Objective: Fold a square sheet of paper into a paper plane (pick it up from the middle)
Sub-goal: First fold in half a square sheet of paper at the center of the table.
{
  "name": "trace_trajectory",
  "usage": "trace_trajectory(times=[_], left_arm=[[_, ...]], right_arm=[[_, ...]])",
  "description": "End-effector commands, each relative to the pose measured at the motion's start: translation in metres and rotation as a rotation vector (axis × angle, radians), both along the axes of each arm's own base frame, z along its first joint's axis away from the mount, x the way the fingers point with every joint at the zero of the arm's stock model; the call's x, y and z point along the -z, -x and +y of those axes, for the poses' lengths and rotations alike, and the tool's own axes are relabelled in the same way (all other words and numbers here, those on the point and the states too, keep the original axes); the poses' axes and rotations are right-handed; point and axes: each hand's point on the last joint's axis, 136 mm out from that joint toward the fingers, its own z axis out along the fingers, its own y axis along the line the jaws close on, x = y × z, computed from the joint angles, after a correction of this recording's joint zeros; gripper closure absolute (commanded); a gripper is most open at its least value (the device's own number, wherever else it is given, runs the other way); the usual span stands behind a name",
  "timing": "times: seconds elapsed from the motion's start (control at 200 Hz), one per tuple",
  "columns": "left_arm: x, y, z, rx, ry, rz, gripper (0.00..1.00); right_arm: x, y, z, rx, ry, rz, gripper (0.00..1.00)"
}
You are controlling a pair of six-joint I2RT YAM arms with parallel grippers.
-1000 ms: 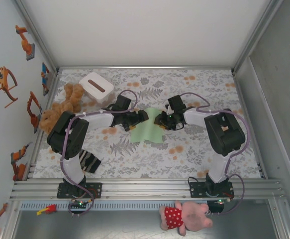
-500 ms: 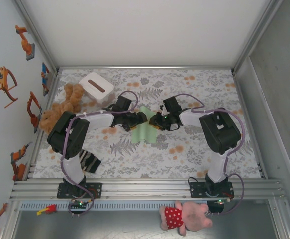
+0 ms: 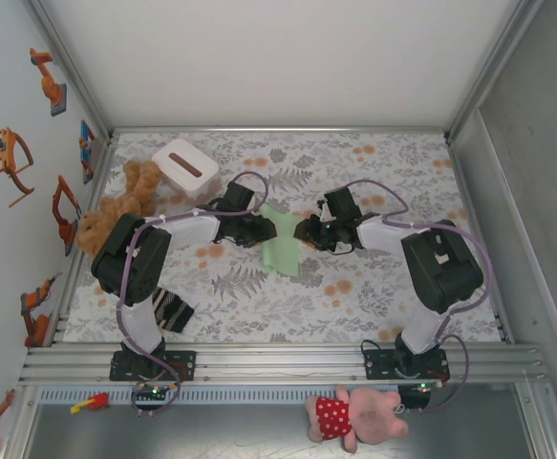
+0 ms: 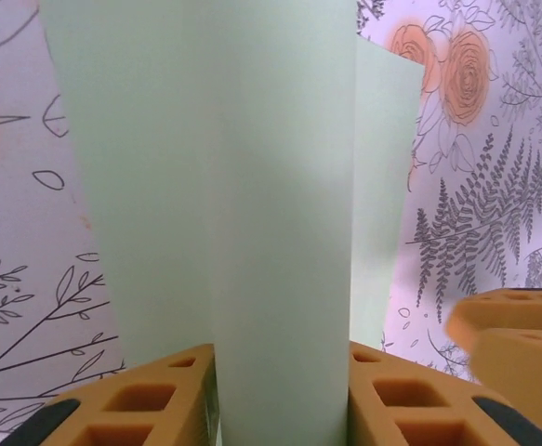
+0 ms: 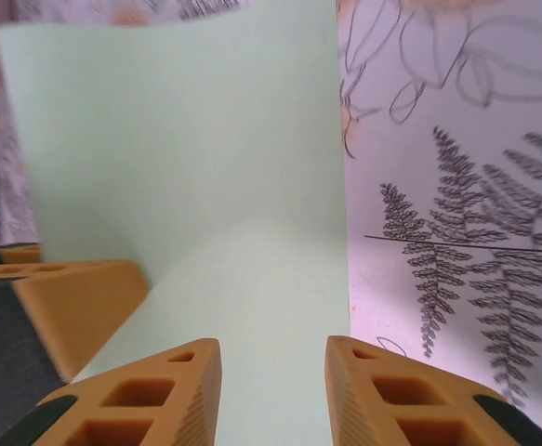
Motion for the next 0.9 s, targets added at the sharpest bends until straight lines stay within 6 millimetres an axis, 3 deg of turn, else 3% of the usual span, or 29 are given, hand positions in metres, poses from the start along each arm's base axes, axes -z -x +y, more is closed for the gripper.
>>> trace_trajectory(times=[0.0, 0.12, 0.27, 0.471, 0.896], left_arm=[[-0.036, -0.008, -0.003, 0.028, 0.052, -0.1, 0.66], [-0.06, -0.01, -0.008, 0.03, 0.136, -0.124, 0.66], [-0.089, -0.015, -0.014, 0.024, 0.253, -0.134, 0.66], [-0.125, -0.023, -0.022, 0.005, 0.401, -0.148, 0.66], [-0.136, -0.036, -0.036, -0.055, 0.557, -0.105, 0.66]], right_arm=[[-0.026, -0.013, -0.009, 0.041, -0.062, -0.108, 0.62], [-0.049, -0.018, -0.008, 0.026, -0.161, -0.163, 0.55], [-0.077, -0.028, -0.002, -0.005, -0.286, -0.226, 0.4], [-0.095, -0.036, 0.004, -0.042, -0.427, -0.245, 0.24], [-0.095, -0.024, 0.01, -0.13, -0.484, -0.207, 0.16]])
